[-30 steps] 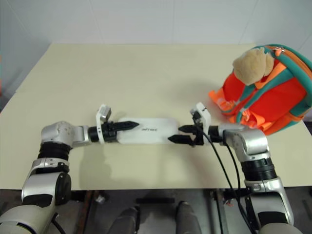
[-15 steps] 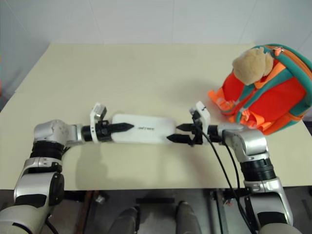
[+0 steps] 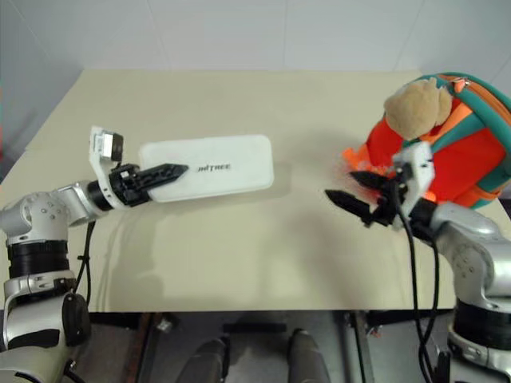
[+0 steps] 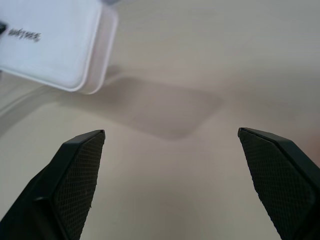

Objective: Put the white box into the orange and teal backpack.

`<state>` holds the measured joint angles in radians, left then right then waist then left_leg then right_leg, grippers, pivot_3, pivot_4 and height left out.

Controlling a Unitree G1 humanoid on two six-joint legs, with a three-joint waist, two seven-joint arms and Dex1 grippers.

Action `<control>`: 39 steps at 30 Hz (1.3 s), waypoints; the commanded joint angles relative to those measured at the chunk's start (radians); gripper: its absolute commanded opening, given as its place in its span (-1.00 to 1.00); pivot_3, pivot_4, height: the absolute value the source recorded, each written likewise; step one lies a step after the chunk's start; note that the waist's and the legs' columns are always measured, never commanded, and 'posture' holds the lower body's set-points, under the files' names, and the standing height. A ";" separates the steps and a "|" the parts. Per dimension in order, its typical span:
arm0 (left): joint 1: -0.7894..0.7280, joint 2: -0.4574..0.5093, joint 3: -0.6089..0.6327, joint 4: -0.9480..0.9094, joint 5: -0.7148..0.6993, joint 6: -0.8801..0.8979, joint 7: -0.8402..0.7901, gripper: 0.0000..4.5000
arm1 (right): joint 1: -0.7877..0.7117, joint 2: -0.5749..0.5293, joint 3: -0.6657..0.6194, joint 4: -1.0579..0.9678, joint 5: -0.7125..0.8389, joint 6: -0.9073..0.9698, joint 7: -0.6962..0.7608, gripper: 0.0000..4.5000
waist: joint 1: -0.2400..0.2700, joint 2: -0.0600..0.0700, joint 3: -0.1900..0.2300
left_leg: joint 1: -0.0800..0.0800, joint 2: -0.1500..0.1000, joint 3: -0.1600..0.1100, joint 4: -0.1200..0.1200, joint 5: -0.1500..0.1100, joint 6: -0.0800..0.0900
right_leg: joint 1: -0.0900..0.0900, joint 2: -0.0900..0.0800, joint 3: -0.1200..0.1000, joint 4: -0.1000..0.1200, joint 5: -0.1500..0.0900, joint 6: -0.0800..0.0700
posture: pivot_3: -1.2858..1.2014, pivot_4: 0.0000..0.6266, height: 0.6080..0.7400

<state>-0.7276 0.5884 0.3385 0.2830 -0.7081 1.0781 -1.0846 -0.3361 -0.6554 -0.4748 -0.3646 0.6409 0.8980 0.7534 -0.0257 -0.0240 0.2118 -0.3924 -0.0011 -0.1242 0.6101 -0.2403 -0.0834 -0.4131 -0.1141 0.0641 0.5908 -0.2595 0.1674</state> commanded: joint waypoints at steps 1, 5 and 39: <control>0.012 0.006 0.013 -0.033 -0.016 -0.093 -0.017 -0.44 | 0.079 -0.020 -0.196 -0.147 0.069 0.021 -0.096 1.00 | 0.001 0.000 0.000 | 0.000 0.000 0.000 0.000 0.000 0.000 | 0.000 0.000 0.000 0.000 0.000 0.000 | 0.03 -0.52 1.00; 0.010 -0.005 -0.025 -0.013 0.002 -0.180 -0.038 -0.44 | 0.131 -0.024 -0.232 -0.107 -0.016 -0.031 -0.198 1.00 | -0.002 0.000 0.000 | 0.002 0.000 0.001 0.002 0.000 0.000 | 0.003 0.000 0.000 -0.001 0.000 0.000 | 0.03 -0.52 1.00; 0.074 0.036 -0.019 -0.023 -0.028 -0.258 -0.025 -0.44 | -0.397 0.086 0.118 0.703 -0.164 -0.481 -0.153 -0.51 | -0.013 0.000 0.000 | 0.001 0.000 0.001 0.000 0.001 0.001 | 0.001 0.000 0.001 -0.001 0.001 0.000 | 0.03 -0.52 1.00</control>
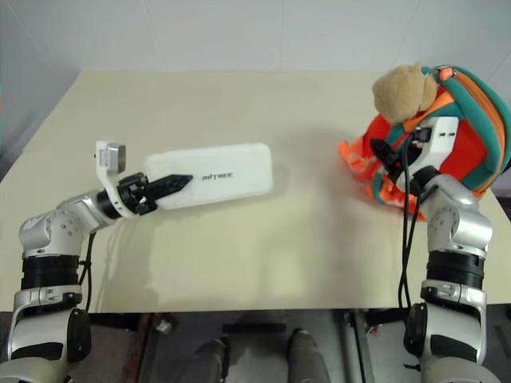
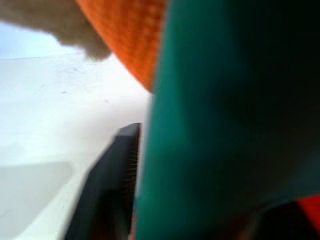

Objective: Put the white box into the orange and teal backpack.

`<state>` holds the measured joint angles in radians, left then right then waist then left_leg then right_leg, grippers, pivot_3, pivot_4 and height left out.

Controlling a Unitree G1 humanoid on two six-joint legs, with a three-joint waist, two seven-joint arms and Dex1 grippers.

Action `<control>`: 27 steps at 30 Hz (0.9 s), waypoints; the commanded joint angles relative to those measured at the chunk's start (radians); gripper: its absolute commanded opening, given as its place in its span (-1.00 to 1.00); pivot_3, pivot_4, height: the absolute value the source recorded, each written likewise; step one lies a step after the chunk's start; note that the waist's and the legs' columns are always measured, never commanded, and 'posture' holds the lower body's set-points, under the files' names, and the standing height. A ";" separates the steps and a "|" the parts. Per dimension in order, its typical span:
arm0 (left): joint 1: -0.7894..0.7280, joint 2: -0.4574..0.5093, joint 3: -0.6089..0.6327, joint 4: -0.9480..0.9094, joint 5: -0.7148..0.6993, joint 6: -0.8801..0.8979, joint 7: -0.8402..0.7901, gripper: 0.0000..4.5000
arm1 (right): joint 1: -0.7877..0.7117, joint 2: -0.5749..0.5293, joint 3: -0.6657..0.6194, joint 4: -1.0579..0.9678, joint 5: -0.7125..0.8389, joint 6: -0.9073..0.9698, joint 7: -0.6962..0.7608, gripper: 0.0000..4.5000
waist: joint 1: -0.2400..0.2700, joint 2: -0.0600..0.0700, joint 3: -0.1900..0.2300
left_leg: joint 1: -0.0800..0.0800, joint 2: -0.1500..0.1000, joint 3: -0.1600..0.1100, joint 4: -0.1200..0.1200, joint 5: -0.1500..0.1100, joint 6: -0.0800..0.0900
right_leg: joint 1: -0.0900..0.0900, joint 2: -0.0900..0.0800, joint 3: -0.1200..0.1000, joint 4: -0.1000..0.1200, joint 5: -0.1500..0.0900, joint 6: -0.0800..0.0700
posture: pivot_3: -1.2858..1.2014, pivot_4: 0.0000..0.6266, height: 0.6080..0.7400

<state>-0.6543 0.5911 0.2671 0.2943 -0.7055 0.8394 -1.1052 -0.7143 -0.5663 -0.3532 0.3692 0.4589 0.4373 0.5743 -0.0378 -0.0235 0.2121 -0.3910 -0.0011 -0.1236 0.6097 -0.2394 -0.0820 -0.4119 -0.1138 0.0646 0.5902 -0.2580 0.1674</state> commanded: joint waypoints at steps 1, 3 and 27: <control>0.003 0.043 0.055 -0.032 -0.027 -0.025 -0.006 -0.44 | -0.021 -0.001 -0.001 -0.037 0.023 -0.016 0.033 -0.65 | -0.002 0.000 0.000 | 0.000 0.000 0.000 0.000 0.000 0.000 | 0.000 0.000 0.000 0.000 0.000 0.000 | 0.03 -0.52 1.00; 0.007 0.059 0.060 -0.024 -0.020 -0.036 -0.011 -0.44 | -0.022 0.002 0.008 -0.057 0.042 0.007 0.058 -0.91 | -0.005 0.000 0.000 | 0.000 0.000 0.000 0.000 0.000 0.000 | 0.000 0.000 0.000 0.000 0.000 0.000 | 0.03 -0.52 1.00; 0.005 0.224 0.116 0.176 0.040 -0.181 -0.045 -0.44 | 0.035 -0.057 0.176 -0.669 0.887 0.829 0.293 -0.96 | 0.004 0.001 0.001 | -0.002 0.001 -0.001 -0.003 -0.001 0.000 | -0.002 0.000 -0.001 0.000 -0.001 -0.001 | 0.03 -0.52 1.00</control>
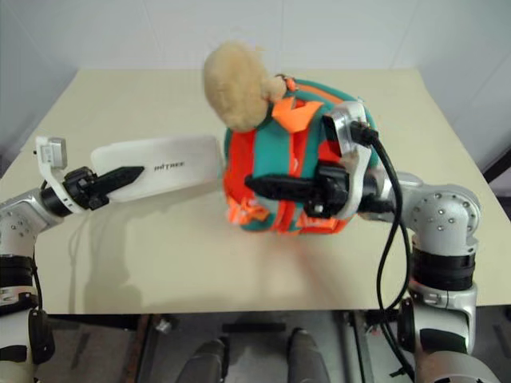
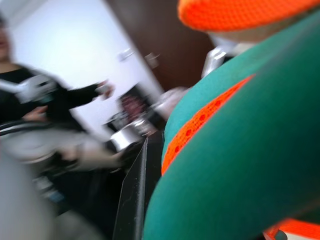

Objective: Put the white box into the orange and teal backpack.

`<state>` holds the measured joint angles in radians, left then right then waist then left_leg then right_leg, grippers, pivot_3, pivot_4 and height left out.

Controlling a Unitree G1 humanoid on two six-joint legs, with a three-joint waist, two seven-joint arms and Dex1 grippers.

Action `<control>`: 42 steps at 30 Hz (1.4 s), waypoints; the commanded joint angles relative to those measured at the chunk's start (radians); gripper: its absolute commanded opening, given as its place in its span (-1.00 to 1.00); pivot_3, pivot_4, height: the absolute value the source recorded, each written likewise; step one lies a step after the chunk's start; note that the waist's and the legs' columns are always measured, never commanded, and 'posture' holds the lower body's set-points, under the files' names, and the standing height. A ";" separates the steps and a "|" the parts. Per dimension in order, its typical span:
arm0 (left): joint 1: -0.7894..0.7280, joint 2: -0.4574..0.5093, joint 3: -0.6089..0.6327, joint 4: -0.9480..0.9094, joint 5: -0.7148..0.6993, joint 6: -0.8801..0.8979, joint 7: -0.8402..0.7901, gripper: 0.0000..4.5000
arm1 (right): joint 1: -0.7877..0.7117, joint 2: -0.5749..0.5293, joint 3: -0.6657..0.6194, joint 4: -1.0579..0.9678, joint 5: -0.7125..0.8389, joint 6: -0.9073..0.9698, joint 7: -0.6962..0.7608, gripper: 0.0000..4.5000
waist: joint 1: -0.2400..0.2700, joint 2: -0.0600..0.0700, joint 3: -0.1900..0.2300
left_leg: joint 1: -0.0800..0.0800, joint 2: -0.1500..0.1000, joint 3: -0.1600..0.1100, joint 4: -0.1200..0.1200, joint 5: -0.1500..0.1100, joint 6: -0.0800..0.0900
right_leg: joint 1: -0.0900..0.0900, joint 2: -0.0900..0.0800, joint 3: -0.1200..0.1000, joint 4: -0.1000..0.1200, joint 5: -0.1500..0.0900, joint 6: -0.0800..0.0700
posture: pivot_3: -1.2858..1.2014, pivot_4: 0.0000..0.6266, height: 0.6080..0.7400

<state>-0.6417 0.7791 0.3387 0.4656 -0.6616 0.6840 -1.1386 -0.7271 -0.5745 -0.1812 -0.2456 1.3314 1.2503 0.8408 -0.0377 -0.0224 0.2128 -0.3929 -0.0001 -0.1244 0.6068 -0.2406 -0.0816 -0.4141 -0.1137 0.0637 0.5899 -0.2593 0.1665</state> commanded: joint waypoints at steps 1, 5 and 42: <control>-0.007 0.039 0.045 0.007 -0.005 -0.026 -0.013 -0.44 | 0.074 -0.069 0.022 -0.059 -0.019 0.004 0.042 -0.96 | 0.007 0.000 0.000 | 0.000 0.000 0.000 0.000 0.000 0.000 | 0.000 0.000 0.000 -0.001 -0.001 0.000 | 0.03 -0.52 1.00; 0.013 0.043 0.051 -0.021 -0.020 -0.014 -0.020 -0.44 | 0.143 -0.112 0.084 -0.079 -0.118 -0.062 0.109 -0.96 | 0.008 0.000 0.000 | 0.000 0.000 0.000 0.002 0.000 0.000 | 0.000 0.000 0.000 0.000 -0.001 0.000 | 0.03 -0.52 1.00; -0.177 0.000 -0.129 -0.221 -0.085 -0.081 -0.138 -0.44 | 0.148 -0.062 0.197 0.015 -0.368 -0.232 0.235 -0.96 | 0.011 -0.003 0.000 | 0.002 0.000 0.000 0.005 -0.001 -0.001 | 0.002 0.001 0.000 0.001 -0.001 0.000 | 0.03 -0.52 1.00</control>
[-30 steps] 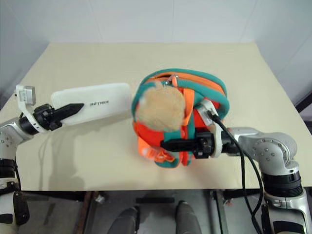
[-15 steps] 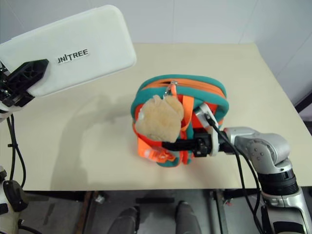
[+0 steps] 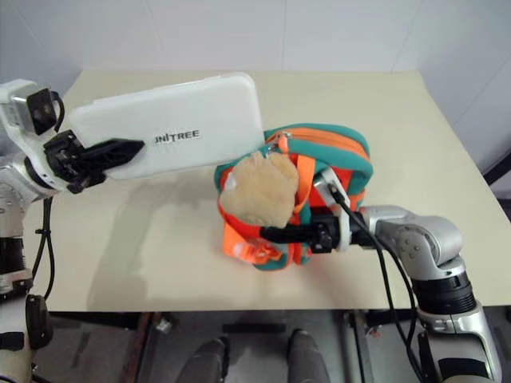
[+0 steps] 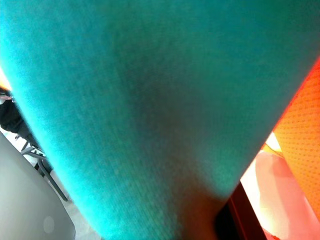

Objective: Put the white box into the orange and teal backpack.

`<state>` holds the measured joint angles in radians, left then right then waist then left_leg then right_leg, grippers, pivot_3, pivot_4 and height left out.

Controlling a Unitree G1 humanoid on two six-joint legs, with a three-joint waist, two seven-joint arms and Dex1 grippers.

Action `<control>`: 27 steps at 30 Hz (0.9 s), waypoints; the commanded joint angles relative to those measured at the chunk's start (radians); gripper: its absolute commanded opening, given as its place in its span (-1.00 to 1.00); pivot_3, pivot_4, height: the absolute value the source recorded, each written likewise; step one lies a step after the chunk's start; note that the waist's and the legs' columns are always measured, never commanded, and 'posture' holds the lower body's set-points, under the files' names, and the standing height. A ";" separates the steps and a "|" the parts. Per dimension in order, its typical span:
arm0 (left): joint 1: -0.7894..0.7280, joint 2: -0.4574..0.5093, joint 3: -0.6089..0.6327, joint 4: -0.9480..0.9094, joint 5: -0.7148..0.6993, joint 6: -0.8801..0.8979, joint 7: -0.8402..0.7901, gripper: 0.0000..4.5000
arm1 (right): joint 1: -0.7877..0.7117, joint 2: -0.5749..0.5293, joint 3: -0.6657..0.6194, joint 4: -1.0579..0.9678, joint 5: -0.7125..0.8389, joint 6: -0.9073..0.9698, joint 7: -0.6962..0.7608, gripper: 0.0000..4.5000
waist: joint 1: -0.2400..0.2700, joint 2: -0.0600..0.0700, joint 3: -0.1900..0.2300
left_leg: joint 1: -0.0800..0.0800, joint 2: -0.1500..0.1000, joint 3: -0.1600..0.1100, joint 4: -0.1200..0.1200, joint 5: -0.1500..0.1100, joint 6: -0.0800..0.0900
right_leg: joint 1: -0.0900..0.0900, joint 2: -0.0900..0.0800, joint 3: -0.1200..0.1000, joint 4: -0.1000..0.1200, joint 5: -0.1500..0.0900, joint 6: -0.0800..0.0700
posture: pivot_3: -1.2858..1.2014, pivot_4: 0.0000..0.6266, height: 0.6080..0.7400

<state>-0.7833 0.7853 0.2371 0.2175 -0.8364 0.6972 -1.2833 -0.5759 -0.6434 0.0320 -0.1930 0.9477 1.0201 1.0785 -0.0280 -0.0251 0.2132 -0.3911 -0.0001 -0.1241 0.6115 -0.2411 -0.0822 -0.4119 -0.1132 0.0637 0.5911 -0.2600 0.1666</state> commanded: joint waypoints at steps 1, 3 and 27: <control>-0.049 -0.007 -0.030 0.044 0.102 -0.114 0.004 -0.44 | -0.001 0.007 -0.019 -0.040 0.017 -0.001 -0.005 -0.96 | 0.001 0.000 0.000 | 0.000 0.000 0.000 0.000 0.000 0.000 | 0.000 0.000 0.000 0.000 0.000 0.000 | 0.03 -0.52 1.00; -0.064 0.001 -0.044 0.063 0.130 -0.153 -0.017 -0.44 | 0.004 0.005 -0.022 -0.044 0.020 0.000 -0.008 -0.96 | 0.001 0.000 0.000 | 0.000 0.000 0.000 0.000 0.000 0.000 | 0.000 0.000 0.000 0.000 0.000 0.000 | 0.03 -0.52 1.00; -0.246 -0.063 -0.281 0.037 0.294 -0.114 -0.183 -0.44 | -0.017 0.045 -0.009 -0.026 0.005 -0.015 -0.018 -0.96 | -0.004 0.000 0.000 | -0.001 0.000 0.000 0.000 0.000 0.000 | -0.001 0.000 0.000 0.000 0.000 0.001 | 0.03 -0.52 1.00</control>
<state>-0.9978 0.7184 -0.0295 0.3166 -0.5388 0.5782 -1.4410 -0.5761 -0.6017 0.0321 -0.2054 0.9485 1.0114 1.0580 -0.0317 -0.0254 0.2131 -0.3927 -0.0002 -0.1240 0.6112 -0.2412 -0.0820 -0.4131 -0.1130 0.0637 0.5911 -0.2600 0.1673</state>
